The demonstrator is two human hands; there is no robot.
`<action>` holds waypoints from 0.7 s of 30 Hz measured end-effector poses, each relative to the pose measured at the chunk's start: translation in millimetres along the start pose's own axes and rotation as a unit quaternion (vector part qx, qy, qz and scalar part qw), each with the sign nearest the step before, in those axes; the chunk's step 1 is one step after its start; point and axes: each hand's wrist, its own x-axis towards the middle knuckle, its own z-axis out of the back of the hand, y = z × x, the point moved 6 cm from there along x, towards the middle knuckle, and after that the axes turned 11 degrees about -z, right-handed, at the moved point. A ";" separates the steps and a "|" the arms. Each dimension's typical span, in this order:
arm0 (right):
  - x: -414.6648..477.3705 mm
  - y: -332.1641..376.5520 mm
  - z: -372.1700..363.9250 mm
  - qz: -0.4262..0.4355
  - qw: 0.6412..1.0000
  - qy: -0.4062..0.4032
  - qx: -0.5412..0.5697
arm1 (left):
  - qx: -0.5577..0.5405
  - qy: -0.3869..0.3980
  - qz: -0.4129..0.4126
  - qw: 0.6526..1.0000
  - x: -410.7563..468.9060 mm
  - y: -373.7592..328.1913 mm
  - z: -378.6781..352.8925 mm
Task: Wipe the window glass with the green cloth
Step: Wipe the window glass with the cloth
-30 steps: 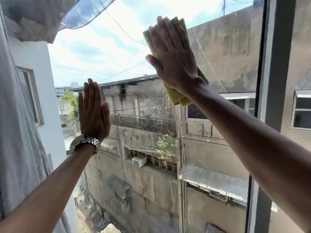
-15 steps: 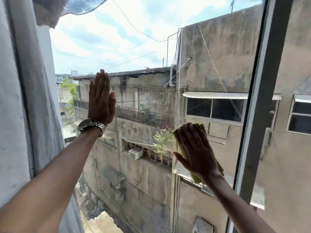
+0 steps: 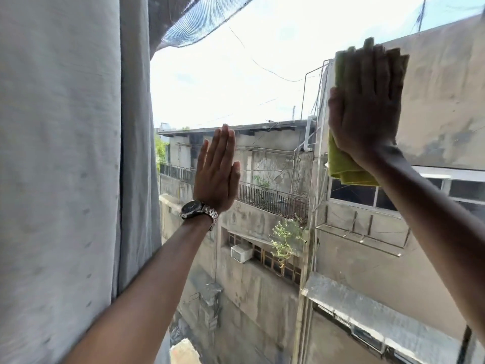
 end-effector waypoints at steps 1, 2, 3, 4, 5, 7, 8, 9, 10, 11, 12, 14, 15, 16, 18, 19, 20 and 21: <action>4.9 9.2 -1.0 -0.012 1.000 0.001 0.004 | -0.001 -0.008 0.004 1.000 -1.3 0.9 -1.3; 7.7 17.8 -1.9 -0.021 1.000 0.004 0.007 | -0.003 -0.017 0.013 1.000 -2.3 2.6 -2.2; 7.5 26.3 -2.7 -0.024 1.000 0.008 0.012 | -0.006 -0.024 0.024 0.999 -3.7 4.6 -2.0; 5.5 33.5 -3.4 -0.020 1.000 0.013 0.016 | -0.009 -0.029 0.033 0.999 -4.1 5.6 -2.6; 1.2 40.9 -4.5 -0.004 1.000 0.017 0.019 | -0.009 -0.031 0.039 0.999 -4.9 6.2 -2.8; -14.3 56.7 -8.7 0.059 0.998 0.025 0.022 | -0.009 -0.031 0.042 0.999 -5.0 4.7 -2.2; -25.4 65.6 -11.7 0.098 0.995 0.029 0.021 | -0.011 -0.031 0.044 0.998 -4.9 4.2 -1.2; -38.2 72.3 -14.2 0.134 0.990 0.032 0.020 | -0.014 -0.030 0.044 0.998 -4.3 2.8 -0.2; -52.9 77.4 -17.3 0.166 0.985 0.038 0.020 | -0.017 -0.029 0.045 0.998 -4.5 1.3 0.9; -69.1 80.6 -20.9 0.197 0.979 0.045 0.018 | -0.021 -0.029 0.047 0.998 -4.7 0.3 2.1; -87.6 80.7 -24.6 0.226 0.972 0.053 0.018 | -0.024 -0.029 0.047 0.998 -4.8 -0.3 2.9; -135.8 72.1 -32.6 0.279 0.956 0.081 0.025 | -0.029 -0.029 0.045 0.998 -4.9 -0.3 3.5; -164.3 63.4 -35.6 0.304 0.947 0.100 0.029 | -0.029 -0.030 0.044 0.998 -4.2 0.1 4.0; -194.7 51.2 -37.6 0.328 0.937 0.119 0.026 | -0.030 -0.031 0.043 0.998 -3.8 0.2 4.3; -250.2 17.0 -39.1 0.376 0.916 0.141 -0.006 | -0.030 -0.033 0.041 0.998 -3.4 -0.7 5.0; -269.9 -4.1 -37.5 0.395 0.907 0.142 -0.034 | -0.030 -0.031 0.042 0.998 -3.2 -1.7 5.7; -280.5 -25.9 -34.1 0.411 0.899 0.138 -0.058 | -0.030 -0.028 0.044 0.998 -2.5 -2.4 6.4; -282.4 -47.6 -29.6 0.421 0.894 0.132 -0.078 | -0.030 -0.025 0.046 0.998 -2.2 -3.0 7.1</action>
